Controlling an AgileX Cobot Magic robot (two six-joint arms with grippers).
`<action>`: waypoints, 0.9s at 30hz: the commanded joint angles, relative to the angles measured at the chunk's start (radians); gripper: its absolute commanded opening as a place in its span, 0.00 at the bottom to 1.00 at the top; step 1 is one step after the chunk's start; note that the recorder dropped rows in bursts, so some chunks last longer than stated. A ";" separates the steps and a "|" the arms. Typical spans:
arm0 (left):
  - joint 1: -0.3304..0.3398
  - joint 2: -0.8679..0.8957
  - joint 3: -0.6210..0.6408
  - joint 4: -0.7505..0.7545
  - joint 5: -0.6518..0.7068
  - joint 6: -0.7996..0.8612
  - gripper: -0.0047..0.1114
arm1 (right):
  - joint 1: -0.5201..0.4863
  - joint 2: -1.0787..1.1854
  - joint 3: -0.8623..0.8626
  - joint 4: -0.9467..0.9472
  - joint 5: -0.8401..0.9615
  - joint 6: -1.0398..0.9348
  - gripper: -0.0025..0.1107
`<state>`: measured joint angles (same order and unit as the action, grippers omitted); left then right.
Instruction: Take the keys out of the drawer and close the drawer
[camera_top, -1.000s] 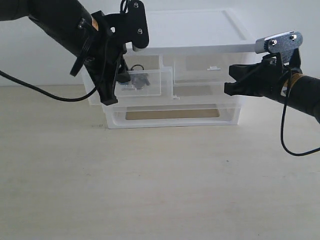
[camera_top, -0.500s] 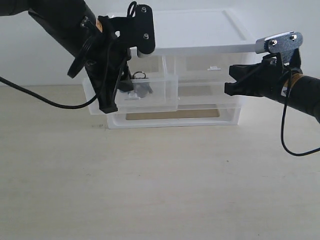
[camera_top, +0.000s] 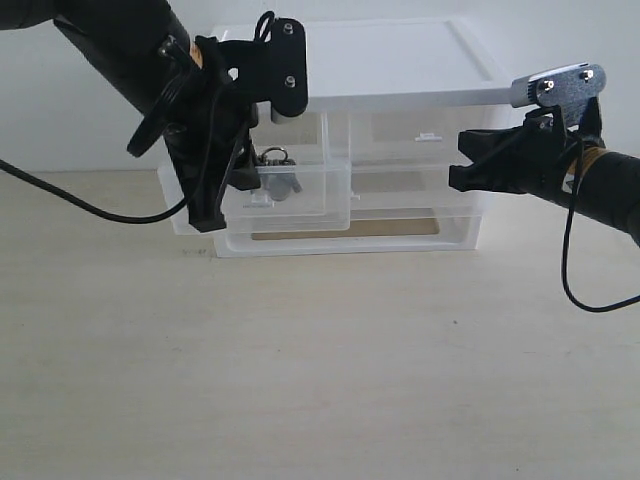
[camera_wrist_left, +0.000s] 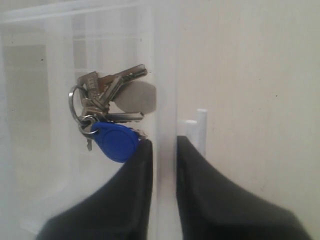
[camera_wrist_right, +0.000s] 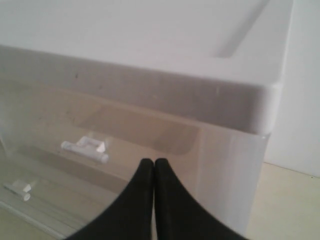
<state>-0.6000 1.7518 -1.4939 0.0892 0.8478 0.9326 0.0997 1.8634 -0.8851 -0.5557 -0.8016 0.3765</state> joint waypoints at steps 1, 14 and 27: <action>-0.006 -0.018 -0.008 -0.003 -0.022 -0.013 0.39 | -0.008 0.003 -0.016 0.070 0.014 0.007 0.02; -0.006 -0.090 -0.008 -0.110 -0.132 -0.088 0.51 | -0.008 0.003 -0.016 0.070 0.014 0.007 0.02; -0.001 0.074 -0.209 -0.161 -0.025 -0.585 0.48 | -0.008 0.003 -0.016 0.070 0.018 0.007 0.02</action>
<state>-0.6018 1.7619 -1.6298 -0.1035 0.7283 0.4350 0.0997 1.8634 -0.8851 -0.5557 -0.7997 0.3782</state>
